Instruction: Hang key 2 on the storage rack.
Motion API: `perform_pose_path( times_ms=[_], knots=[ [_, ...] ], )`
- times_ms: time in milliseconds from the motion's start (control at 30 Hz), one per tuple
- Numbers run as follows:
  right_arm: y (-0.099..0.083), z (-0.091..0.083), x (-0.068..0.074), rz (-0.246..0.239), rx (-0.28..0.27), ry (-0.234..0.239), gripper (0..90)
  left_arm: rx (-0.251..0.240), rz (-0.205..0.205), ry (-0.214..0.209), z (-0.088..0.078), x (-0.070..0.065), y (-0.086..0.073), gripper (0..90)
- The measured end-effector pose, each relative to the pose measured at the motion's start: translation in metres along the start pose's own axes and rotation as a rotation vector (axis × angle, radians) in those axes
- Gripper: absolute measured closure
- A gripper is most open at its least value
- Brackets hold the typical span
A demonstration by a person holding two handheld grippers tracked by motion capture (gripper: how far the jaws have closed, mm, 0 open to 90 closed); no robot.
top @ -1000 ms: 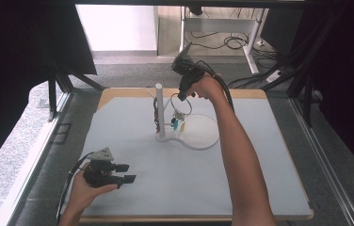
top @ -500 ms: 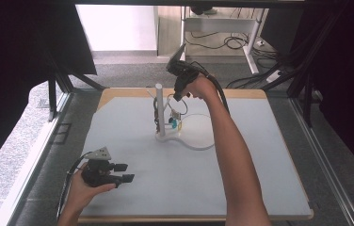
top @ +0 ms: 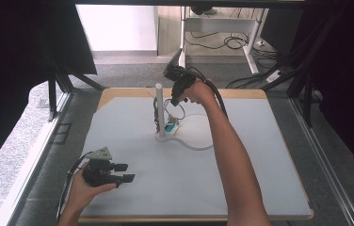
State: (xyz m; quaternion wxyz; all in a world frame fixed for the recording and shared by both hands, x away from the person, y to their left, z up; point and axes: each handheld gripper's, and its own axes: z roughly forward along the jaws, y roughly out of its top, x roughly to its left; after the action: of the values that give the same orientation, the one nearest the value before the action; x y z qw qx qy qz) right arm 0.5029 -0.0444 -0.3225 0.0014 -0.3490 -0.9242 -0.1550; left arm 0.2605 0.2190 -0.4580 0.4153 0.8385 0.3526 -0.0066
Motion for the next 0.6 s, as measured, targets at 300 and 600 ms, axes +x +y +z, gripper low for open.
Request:
perform_pose_path(
  times_ms=[300,600],
  knots=[
    [-0.003,0.011,0.006,-0.013,-0.005,0.034,86.3,0.010,0.006,0.003,0.003,-0.001,0.001,44.3],
    [-0.008,0.015,0.004,-0.010,-0.015,0.051,86.0,0.017,0.008,0.005,0.005,-0.001,0.001,44.3]
  ],
)
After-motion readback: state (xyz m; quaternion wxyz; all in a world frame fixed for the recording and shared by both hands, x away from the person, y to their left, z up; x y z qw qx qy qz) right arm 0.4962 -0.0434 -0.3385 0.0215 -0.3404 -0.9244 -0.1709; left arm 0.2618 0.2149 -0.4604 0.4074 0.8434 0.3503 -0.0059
